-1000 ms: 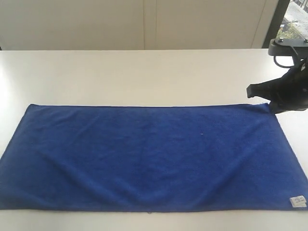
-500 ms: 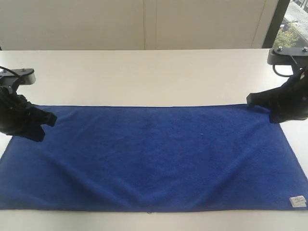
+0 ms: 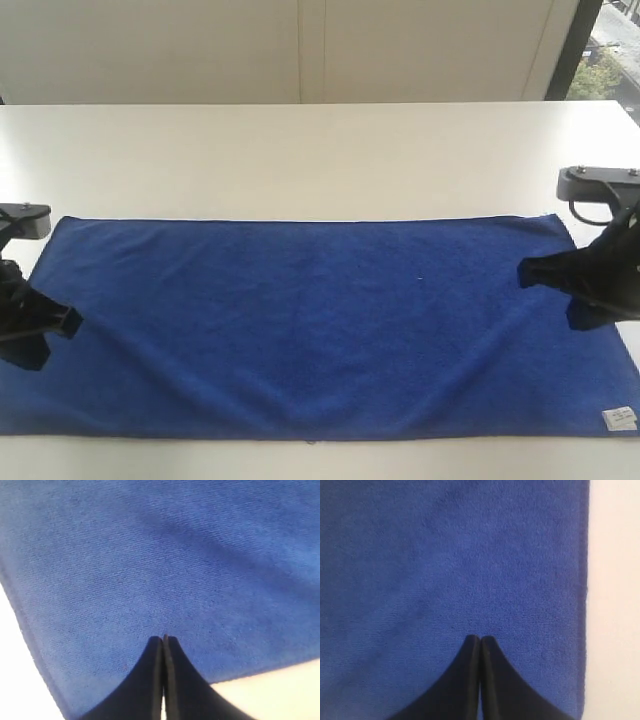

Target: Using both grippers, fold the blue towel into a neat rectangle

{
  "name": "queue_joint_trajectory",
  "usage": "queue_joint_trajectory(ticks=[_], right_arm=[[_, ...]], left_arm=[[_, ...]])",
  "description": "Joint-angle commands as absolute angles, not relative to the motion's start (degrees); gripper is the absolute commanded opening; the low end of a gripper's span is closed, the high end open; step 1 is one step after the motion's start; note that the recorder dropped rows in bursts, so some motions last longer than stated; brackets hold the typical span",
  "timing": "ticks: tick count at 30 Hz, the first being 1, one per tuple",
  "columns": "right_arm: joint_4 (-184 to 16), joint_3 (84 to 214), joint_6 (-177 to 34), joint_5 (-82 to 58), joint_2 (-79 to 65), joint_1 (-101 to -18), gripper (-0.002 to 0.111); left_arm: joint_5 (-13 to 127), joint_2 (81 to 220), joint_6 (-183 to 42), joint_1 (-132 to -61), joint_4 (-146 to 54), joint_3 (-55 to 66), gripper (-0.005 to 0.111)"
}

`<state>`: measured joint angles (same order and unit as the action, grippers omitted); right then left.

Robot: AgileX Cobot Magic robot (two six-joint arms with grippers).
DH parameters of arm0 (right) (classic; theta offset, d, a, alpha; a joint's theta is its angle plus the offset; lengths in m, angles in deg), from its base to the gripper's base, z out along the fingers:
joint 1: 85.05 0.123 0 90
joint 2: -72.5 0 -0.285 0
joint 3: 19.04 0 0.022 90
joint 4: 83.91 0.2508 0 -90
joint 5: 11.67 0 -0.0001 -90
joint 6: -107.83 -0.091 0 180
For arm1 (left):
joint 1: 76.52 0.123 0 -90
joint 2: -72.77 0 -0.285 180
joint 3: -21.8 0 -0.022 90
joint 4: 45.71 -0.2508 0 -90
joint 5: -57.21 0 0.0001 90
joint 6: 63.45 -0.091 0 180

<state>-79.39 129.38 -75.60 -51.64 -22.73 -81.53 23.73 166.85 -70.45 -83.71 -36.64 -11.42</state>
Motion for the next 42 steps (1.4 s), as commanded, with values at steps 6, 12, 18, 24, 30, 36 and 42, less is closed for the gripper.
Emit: queue_joint_trajectory(ticks=[6,12,18,24,30,36,42], right_arm=[[-81.7,120.8,-80.6,-40.8,-24.0,-81.5,0.000],[-86.2,119.6,-86.4,-40.0,-28.8,-81.5,0.000],[-94.9,119.6,-94.0,-45.1,-29.3,-81.5,0.000],[-95.5,119.6,-95.2,-45.3,-29.3,-81.5,0.000],[-95.5,119.6,-95.2,-44.5,-29.3,-81.5,0.000],[-94.0,119.7,-95.2,-40.3,-29.2,-81.5,0.000],[-93.9,119.7,-95.2,-38.4,-28.0,-81.5,0.000]], left_arm=[[30.7,168.7,-57.1,-83.8,-45.7,-19.3,0.000],[28.0,170.3,-56.8,-83.8,-47.3,-21.0,0.000],[25.4,172.0,-56.5,-83.8,-47.6,-21.0,0.000],[23.8,172.0,-56.7,-83.8,-47.9,-21.0,0.000],[20.6,172.0,-56.9,-83.8,-47.9,-19.8,0.000],[20.1,172.0,-57.4,-83.8,-47.9,-17.4,0.000],[21.5,172.0,-57.4,-83.8,-47.5,-17.0,0.000]])
